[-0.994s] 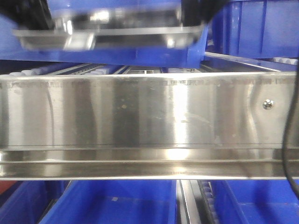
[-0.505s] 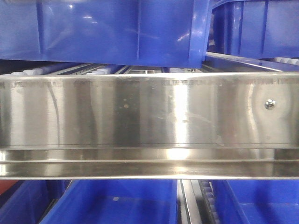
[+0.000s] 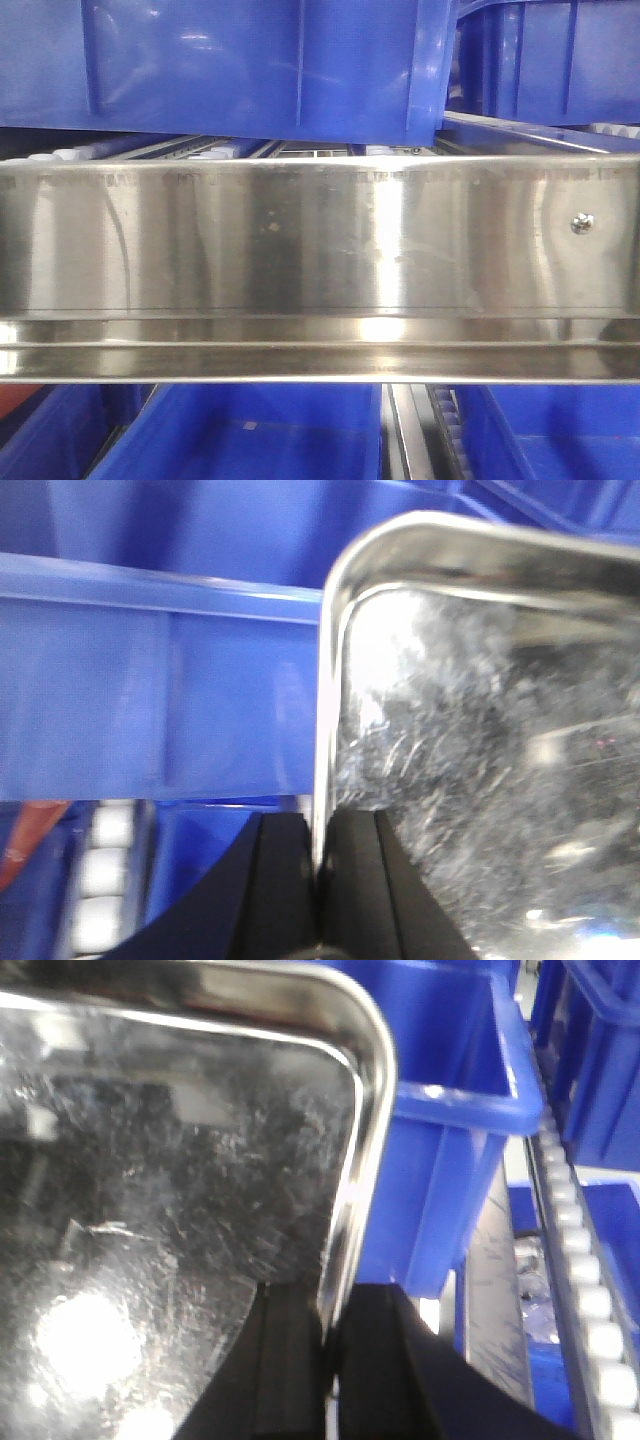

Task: Stack silver trays without gaps

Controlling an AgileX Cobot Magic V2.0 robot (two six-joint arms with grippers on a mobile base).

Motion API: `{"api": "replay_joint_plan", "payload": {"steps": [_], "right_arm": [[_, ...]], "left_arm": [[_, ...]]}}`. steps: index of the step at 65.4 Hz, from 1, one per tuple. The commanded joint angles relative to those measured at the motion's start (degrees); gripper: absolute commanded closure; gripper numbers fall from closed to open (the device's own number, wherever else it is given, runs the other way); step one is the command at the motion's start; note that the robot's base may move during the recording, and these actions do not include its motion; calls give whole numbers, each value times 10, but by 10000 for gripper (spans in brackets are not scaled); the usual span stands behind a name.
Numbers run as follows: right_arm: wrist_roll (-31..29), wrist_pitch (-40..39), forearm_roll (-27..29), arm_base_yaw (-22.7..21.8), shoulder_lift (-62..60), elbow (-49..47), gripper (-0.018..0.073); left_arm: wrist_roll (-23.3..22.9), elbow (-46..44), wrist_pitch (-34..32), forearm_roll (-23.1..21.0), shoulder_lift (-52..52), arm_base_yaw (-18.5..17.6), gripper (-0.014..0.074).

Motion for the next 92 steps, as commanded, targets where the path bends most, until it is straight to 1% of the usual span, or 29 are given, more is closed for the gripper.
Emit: {"api": "replay_joint_plan", "payload": {"steps": [1, 5, 8, 12, 15, 17, 20, 29, 37, 45, 57, 92], "right_arm": [[4, 19, -33, 3, -1, 2, 634], [4, 33, -36, 2, 4, 2, 634], [4, 38, -41, 2, 8, 2, 634], [10, 37, -47, 2, 11, 2, 634], [27, 39, -54, 2, 12, 2, 634], [34, 39, -58, 2, 12, 2, 634], [48, 40, -63, 2, 12, 2, 634], [58, 58, -75, 2, 12, 2, 634], [59, 73, -79, 2, 12, 2, 634], [59, 43, -80, 2, 12, 2, 634], [59, -28, -80, 2, 12, 2, 634], [59, -34, -80, 2, 12, 2, 634]], "left_arm": [[-14, -1, -11, 27, 2, 2, 613], [-29, -1, -11, 47, 3, 2, 613], [-52, -1, -4, 69, 3, 0, 613], [-86, -1, 10, 110, 3, -8, 613], [-109, -1, 18, 143, 3, -20, 613], [-122, -1, 22, 157, 3, -27, 613], [-135, -1, 24, 165, 3, -36, 613], [-138, -1, 18, 160, 7, -53, 613], [-138, -1, 24, 160, 16, -53, 613], [-138, -1, 18, 160, 18, -53, 613], [-138, -1, 3, 160, 18, -53, 613], [-138, -1, 3, 160, 18, -53, 613]]}}
